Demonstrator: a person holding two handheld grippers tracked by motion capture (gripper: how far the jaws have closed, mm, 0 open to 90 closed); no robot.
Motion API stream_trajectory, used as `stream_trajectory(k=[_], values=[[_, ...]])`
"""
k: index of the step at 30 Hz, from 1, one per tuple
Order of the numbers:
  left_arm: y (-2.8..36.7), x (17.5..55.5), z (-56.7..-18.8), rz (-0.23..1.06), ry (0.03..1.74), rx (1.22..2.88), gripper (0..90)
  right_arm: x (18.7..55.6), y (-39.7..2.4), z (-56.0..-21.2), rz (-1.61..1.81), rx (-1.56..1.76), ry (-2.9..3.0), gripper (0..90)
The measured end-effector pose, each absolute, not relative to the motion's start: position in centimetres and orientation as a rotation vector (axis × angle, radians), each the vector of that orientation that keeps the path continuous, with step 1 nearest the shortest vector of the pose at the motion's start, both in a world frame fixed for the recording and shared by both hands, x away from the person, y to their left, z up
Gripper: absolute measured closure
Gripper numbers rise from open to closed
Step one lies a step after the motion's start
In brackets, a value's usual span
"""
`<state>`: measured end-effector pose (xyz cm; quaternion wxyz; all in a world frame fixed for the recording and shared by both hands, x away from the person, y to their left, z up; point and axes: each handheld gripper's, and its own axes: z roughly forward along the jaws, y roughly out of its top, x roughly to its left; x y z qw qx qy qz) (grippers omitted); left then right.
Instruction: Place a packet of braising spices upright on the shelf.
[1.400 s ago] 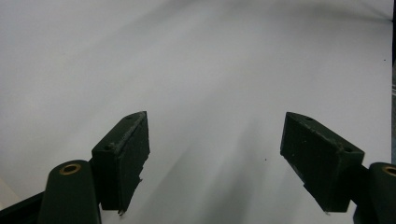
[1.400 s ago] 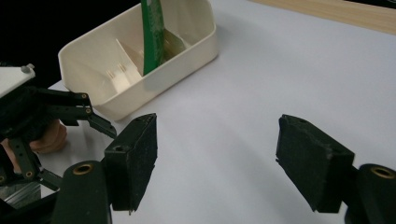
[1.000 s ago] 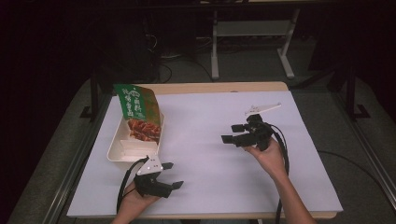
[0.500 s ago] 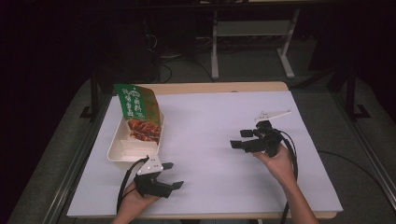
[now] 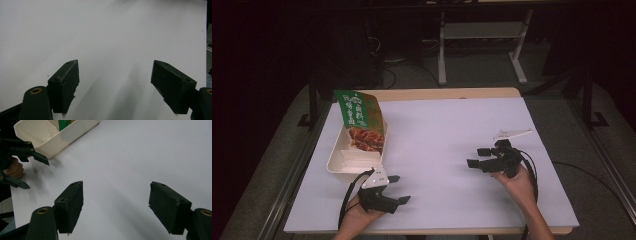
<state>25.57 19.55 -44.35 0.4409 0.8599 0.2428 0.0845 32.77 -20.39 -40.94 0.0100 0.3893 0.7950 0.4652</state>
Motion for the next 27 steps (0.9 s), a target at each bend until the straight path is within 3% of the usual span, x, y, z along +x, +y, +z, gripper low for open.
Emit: stream_trajectory(k=[27], values=[[18.9,25.5,-44.5,0.196,0.576,2.149,22.0,30.5,-21.5,-44.2,1.377,1.22,2.47,25.4]])
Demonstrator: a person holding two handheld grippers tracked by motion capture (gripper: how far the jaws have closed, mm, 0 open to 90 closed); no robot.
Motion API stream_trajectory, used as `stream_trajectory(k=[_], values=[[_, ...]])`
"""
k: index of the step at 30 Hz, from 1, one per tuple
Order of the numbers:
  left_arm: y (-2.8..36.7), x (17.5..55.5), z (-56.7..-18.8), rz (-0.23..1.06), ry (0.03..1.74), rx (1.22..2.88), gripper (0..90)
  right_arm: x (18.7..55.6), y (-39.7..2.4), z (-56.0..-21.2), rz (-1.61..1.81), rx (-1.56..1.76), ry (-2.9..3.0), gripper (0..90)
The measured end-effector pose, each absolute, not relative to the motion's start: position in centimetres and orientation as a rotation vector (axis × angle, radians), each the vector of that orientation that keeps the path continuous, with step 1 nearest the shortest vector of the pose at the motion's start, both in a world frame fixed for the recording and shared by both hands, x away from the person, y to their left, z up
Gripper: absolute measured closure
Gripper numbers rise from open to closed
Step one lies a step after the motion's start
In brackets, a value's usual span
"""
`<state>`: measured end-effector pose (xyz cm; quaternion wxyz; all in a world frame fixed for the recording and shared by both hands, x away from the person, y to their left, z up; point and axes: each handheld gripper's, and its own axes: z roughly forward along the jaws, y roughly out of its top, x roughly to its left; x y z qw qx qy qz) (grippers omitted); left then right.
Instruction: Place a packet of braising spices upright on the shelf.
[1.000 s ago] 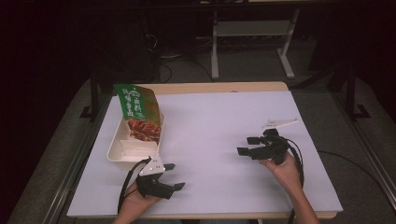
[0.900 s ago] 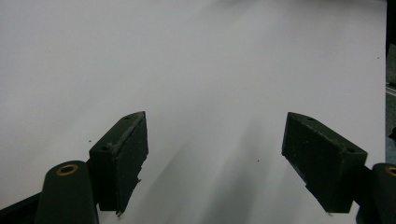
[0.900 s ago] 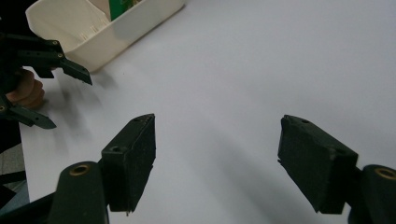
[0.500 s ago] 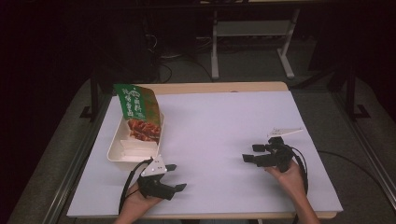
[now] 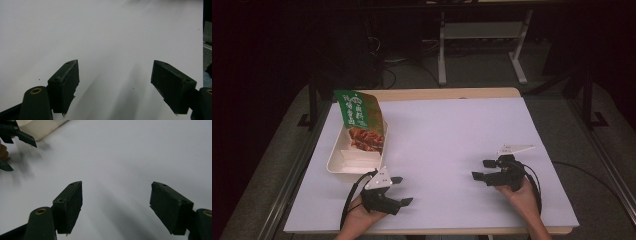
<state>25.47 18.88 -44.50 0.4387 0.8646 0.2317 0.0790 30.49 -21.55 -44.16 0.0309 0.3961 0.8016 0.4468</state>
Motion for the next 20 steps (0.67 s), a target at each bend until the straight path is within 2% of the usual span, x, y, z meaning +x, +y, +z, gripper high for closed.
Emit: stream_trajectory(k=[20], values=[[18.6,25.2,-44.4,0.192,0.557,2.149,22.1,30.0,-20.4,-44.9,1.317,1.15,2.452,25.0]])
